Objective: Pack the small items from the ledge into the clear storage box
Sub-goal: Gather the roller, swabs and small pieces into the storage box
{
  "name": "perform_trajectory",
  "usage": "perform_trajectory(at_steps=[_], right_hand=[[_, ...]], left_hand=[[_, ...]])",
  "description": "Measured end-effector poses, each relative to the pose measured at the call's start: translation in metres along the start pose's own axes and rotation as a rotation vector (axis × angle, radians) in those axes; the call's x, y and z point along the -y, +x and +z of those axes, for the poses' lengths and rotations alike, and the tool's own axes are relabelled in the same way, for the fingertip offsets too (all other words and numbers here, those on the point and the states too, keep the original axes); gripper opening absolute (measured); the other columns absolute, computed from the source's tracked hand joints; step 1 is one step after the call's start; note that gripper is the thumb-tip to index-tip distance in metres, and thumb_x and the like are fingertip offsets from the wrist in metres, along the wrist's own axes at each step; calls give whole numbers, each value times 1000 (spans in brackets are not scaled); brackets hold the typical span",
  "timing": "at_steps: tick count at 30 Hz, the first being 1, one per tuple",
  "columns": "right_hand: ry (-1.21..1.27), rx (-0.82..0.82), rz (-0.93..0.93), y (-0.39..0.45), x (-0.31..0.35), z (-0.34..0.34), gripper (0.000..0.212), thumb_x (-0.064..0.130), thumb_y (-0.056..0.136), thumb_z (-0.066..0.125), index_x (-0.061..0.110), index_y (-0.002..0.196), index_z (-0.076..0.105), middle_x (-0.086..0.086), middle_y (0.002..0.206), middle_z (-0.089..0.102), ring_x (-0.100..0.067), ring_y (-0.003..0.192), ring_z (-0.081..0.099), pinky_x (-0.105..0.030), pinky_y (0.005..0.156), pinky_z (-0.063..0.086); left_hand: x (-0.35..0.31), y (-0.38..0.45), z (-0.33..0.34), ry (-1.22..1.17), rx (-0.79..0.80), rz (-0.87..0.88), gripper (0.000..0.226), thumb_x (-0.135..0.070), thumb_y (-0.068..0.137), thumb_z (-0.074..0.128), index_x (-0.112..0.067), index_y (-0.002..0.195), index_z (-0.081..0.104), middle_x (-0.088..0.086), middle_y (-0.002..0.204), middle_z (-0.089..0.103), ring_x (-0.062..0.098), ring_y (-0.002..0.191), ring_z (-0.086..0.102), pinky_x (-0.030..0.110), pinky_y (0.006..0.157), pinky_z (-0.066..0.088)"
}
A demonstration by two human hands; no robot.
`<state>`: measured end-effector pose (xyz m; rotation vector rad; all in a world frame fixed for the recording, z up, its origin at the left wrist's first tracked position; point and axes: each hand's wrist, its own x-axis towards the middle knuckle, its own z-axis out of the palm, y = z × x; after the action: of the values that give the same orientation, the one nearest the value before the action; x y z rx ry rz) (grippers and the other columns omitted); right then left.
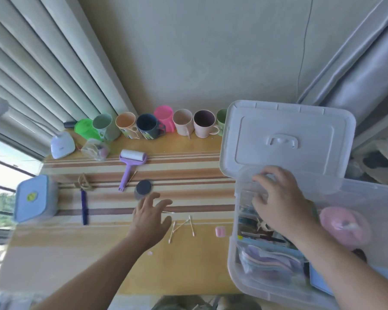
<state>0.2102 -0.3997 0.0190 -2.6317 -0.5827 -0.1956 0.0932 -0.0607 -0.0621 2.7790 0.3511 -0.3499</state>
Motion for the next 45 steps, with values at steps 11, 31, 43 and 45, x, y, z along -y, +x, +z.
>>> perform_trajectory(at_steps=[11, 31, 43, 45], right_hand=[[-95, 731, -38, 9, 149, 165, 57, 26, 93, 68, 33, 145, 46, 0, 143, 39, -29, 133, 36, -43, 97, 49], [-99, 584, 480, -69, 150, 243, 18, 39, 98, 63, 29, 112, 67, 7, 117, 55, -22, 113, 55, -36, 86, 50], [-163, 572, 449, -63, 180, 268, 24, 40, 93, 64, 22, 109, 68, 5, 111, 58, -25, 106, 55, -38, 84, 45], [-161, 551, 407, -67, 172, 271, 14, 35, 88, 74, 24, 96, 70, 6, 102, 60, -24, 96, 58, -38, 77, 47]], left_hand=[[156, 101, -28, 160, 106, -176, 72, -35, 84, 66, -43, 149, 37, 7, 154, 22, 37, 139, 25, 51, 112, 36], [89, 64, 66, 319, 316, 466, 32, -38, 96, 50, -34, 127, 57, -2, 129, 54, 25, 120, 47, 40, 103, 38], [130, 67, 51, 284, 95, 341, 7, -30, 87, 71, -24, 85, 73, 0, 90, 60, 28, 86, 58, 41, 74, 49], [146, 80, 34, 235, 13, 225, 5, -32, 84, 73, -27, 83, 73, -1, 92, 60, 29, 90, 58, 42, 78, 49]])
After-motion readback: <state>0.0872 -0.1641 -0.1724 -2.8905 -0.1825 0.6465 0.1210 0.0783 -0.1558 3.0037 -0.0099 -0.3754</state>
